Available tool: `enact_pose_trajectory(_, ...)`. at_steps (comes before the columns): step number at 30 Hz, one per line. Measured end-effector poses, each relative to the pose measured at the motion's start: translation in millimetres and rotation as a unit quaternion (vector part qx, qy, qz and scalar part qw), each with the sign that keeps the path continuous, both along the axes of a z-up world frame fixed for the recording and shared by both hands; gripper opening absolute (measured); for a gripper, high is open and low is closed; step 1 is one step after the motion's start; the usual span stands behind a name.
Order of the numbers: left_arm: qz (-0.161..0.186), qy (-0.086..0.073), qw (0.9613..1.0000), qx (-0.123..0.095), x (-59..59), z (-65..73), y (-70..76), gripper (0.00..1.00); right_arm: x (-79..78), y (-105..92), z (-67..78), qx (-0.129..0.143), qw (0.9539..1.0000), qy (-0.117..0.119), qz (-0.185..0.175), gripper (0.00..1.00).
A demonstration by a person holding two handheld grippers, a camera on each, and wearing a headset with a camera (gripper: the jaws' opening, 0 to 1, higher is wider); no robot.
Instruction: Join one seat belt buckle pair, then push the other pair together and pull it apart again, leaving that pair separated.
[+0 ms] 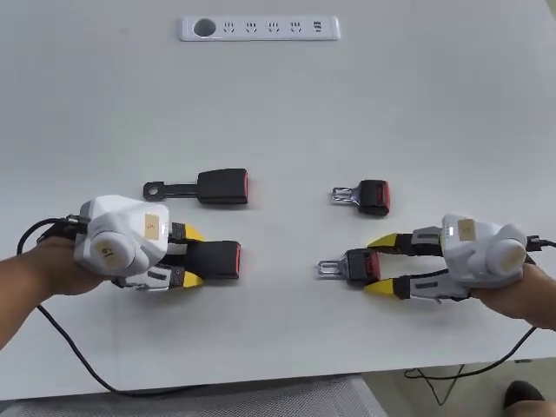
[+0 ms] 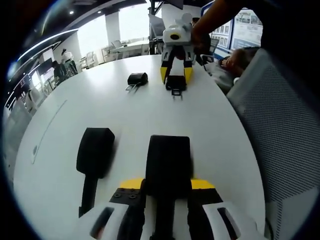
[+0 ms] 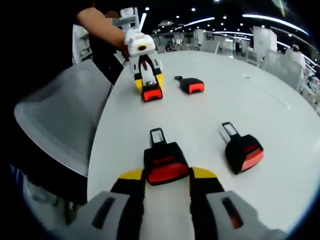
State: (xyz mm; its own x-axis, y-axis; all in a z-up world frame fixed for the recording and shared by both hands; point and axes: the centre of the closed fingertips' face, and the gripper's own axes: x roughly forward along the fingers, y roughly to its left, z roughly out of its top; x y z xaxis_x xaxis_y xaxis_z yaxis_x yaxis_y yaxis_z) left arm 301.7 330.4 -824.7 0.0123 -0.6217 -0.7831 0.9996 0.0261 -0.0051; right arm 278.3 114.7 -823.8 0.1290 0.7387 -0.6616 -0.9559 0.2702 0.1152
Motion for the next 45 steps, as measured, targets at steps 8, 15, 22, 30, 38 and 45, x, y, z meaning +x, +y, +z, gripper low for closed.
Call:
enact_pose_trajectory(8, 0.004, 0.002, 1.0, 0.008, -0.5, -0.4, -0.4, 0.33, -2.0, 1.7, 3.9, 0.025, 0.9994, 0.005, -0.022, 0.35)
enact_pose_trajectory(15, 0.009, 0.004, 0.9999, 0.013, -0.8, -1.5, 0.5, 0.33, -0.3, 9.8, 5.3, 0.036, 0.999, -0.002, -0.028, 0.35)
enact_pose_trajectory(22, 0.018, 0.007, 0.9997, 0.014, -1.0, -2.1, 0.8, 0.33, -0.7, 25.4, 8.0, 0.059, 0.9975, -0.002, -0.039, 0.34)
enact_pose_trajectory(30, 0.022, 0.009, 0.9995, 0.022, -0.2, -2.9, 1.2, 0.33, -1.4, 44.3, 8.2, 0.079, 0.9962, -0.005, -0.037, 0.34)
enact_pose_trajectory(38, 0.023, 0.011, 0.9992, 0.029, -0.3, -3.0, 1.2, 0.33, 3.8, 62.6, 4.1, 0.098, 0.994, -0.01, -0.047, 0.34)
enact_pose_trajectory(45, 0.023, 0.012, 0.9991, 0.034, -0.4, -3.0, 1.4, 0.33, 6.0, 79.0, 3.7, 0.109, 0.993, -0.012, -0.044, 0.34)
